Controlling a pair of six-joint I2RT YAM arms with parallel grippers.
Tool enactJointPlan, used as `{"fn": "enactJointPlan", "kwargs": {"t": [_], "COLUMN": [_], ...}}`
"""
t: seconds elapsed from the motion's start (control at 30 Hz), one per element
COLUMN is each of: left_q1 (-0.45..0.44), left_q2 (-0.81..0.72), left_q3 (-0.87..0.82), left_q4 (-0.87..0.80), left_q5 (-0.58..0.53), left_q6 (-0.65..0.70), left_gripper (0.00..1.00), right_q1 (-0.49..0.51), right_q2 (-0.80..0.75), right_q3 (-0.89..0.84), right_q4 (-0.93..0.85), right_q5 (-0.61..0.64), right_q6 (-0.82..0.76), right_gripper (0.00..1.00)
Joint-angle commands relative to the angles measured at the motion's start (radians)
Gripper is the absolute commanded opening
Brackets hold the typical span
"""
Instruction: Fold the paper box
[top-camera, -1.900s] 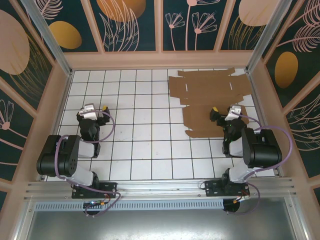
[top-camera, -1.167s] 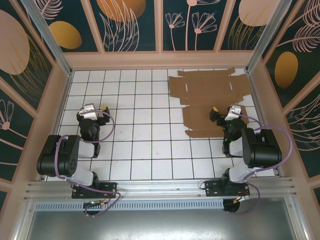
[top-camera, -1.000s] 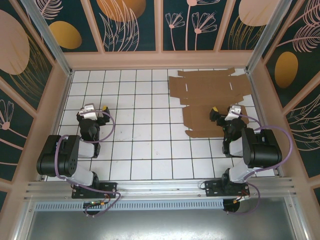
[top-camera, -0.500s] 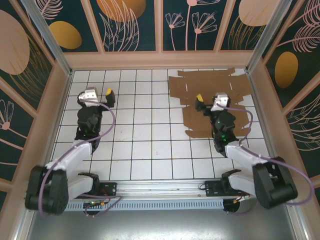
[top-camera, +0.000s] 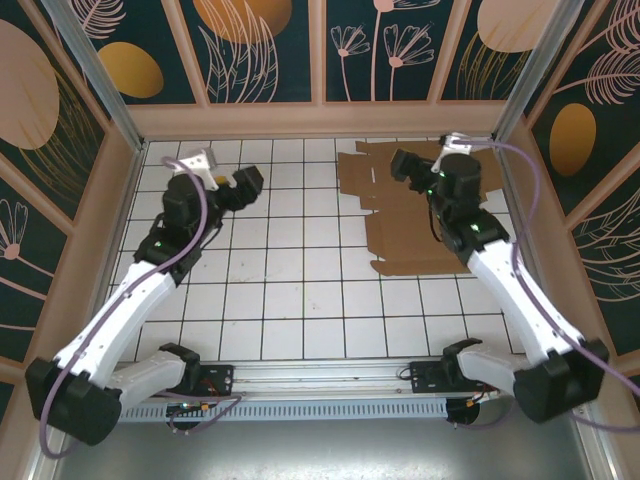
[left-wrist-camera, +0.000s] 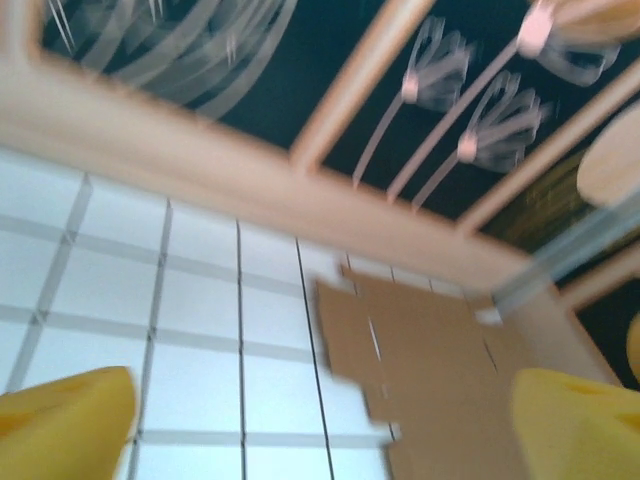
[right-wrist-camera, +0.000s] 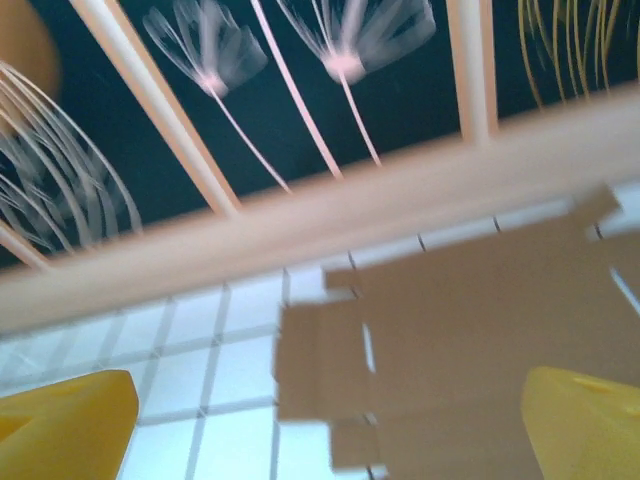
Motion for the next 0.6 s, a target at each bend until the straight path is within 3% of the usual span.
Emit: {"fn": "enactJointPlan", "kwargs": {"t": [0.0,0.17,0.3,0.43,0.57], "left_q1": [-0.006,-0.014,-0.014,-0.013,-0.014], "left_q2": [0.075,0.121,0.147,0.18,0.186], "left_q3": [-0.062,-0.171,-0.219,-0.221,-0.176], "left_q4": [0.0,0.079,0.098,0.078,0.027], "left_q5": [0.24,0.297,0.323,0.321,0.297], "left_q6": [-0.063,-0.064,-0.051,-0.062,-0.065], "left_gripper": [0.62,0.02,0.0,0.0,0.0], "right_q1": [0.057,0.012,-0.057,-0.08,-0.04], "right_q2": [0.102,0.244,0.329,0.433,0.493], "right_q3": [-0.051,-0.11,-0.17,-0.183,-0.185], "right_q4": [-0.239,-0.279,-0.247,-0.24,-0.253], "right_q5": [-0.019,0.06,0.049,0.024,-0.008], "right_q6": [0.065,0.051,0.054,0.055,0.067], "right_gripper": [0.97,0.6,0.36,0.06,0.0]}}
